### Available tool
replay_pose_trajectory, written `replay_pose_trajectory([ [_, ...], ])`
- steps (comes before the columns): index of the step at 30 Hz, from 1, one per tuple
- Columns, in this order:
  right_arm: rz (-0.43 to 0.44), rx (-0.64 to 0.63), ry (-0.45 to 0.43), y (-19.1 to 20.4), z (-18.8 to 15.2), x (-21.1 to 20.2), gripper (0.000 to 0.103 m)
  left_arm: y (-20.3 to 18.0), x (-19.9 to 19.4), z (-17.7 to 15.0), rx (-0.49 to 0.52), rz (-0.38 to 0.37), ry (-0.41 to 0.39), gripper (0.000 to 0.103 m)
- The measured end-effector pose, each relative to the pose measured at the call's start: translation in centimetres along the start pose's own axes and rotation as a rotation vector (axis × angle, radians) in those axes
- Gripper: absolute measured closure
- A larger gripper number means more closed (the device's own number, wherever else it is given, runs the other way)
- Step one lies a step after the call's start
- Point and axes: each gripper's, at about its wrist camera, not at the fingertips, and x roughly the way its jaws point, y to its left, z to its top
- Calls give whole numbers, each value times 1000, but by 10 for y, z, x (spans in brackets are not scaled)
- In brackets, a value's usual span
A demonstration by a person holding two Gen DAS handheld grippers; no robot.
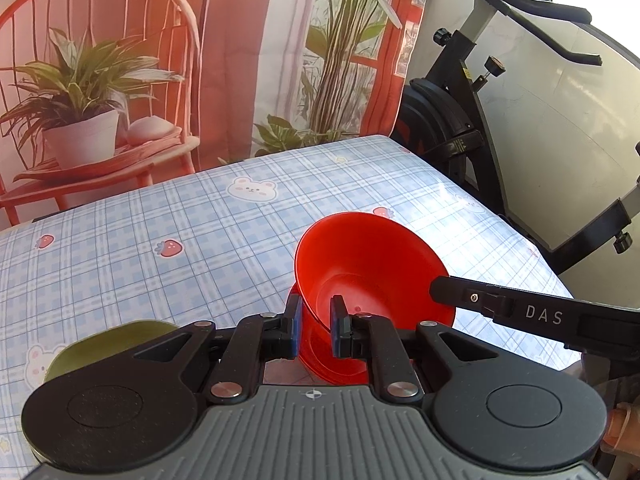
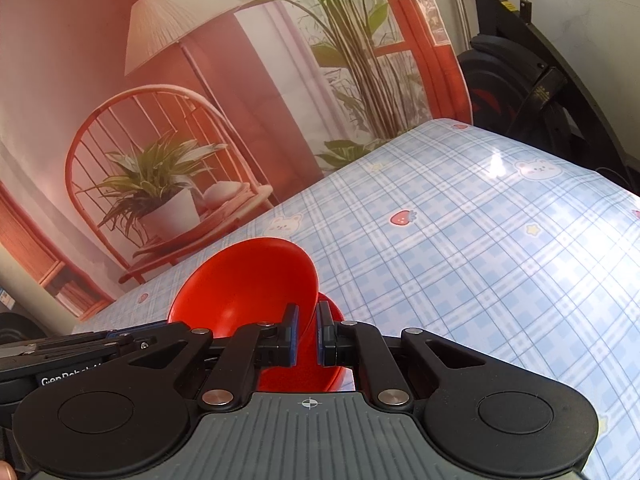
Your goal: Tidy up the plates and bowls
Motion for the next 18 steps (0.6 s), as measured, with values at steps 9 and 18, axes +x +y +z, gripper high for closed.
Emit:
replay_pose_trajectory([
  [9,0,-1,24,-4,-9,6,95,4,10,-8,-17,3,40,88],
  [18,-6,14,39,-10,-16,11,95,1,16,-10,6,14,57,88],
])
